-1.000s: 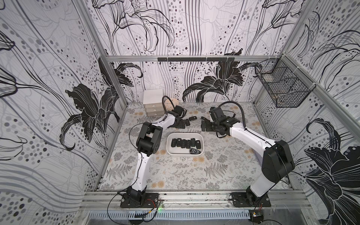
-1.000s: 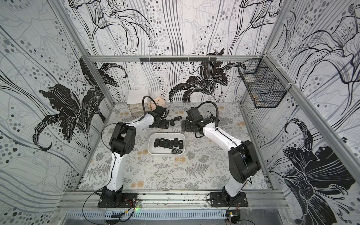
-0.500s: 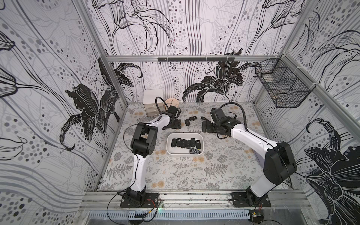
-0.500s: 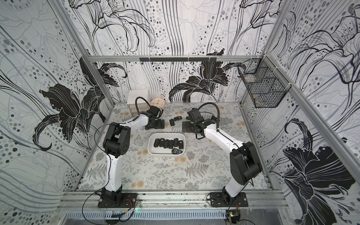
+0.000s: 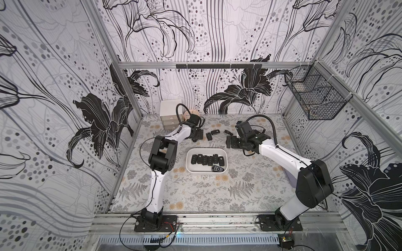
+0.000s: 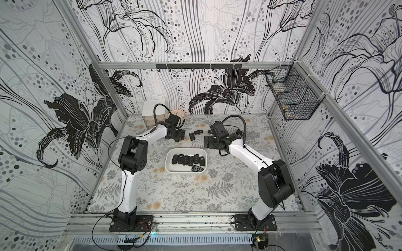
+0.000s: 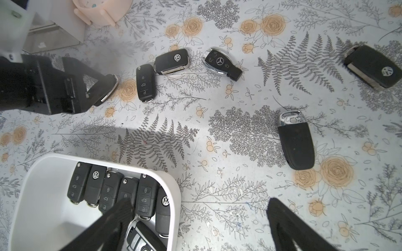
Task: Place the car key into the storage box
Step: Pick up the car key from the center of the board.
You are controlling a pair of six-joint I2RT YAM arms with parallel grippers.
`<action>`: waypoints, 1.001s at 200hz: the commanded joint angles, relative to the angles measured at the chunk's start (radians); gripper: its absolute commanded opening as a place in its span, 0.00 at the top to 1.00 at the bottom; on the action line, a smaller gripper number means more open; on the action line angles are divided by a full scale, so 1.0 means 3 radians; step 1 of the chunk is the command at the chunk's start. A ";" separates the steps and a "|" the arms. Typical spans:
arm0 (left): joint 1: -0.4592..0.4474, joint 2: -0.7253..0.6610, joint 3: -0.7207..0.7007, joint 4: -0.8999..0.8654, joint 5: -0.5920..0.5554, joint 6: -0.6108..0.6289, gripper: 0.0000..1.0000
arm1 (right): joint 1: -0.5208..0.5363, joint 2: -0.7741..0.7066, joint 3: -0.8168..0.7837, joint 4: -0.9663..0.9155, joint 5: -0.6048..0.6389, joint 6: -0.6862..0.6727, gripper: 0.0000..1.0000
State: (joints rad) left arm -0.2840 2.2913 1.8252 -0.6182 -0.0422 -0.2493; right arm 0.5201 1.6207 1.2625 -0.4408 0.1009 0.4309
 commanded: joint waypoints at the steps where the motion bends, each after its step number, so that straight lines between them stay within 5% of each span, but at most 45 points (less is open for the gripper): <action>1: 0.0018 0.0148 0.0137 -0.0047 0.0047 0.0143 0.19 | -0.0016 -0.0095 -0.0034 -0.0049 0.0026 0.0061 0.00; 49: 0.0021 0.0226 0.0129 -0.0096 0.0048 0.0121 0.28 | -0.0016 -0.0088 0.0000 -0.0055 -0.0009 0.0061 0.00; 96: 0.0018 0.0188 0.0164 -0.0123 0.0092 0.0082 0.62 | -0.0016 -0.0041 0.0042 -0.0039 -0.0065 0.0059 0.00; 200: 0.0008 -0.0565 -0.0244 -0.0074 0.0163 -0.0348 0.71 | -0.0014 -0.0192 -0.0151 0.0120 -0.0311 0.0143 0.00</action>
State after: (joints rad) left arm -0.2825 2.2307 1.7828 -0.6518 -0.0116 -0.2943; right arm 0.5201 1.6127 1.2510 -0.4244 0.0399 0.4538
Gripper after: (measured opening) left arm 0.366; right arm 0.999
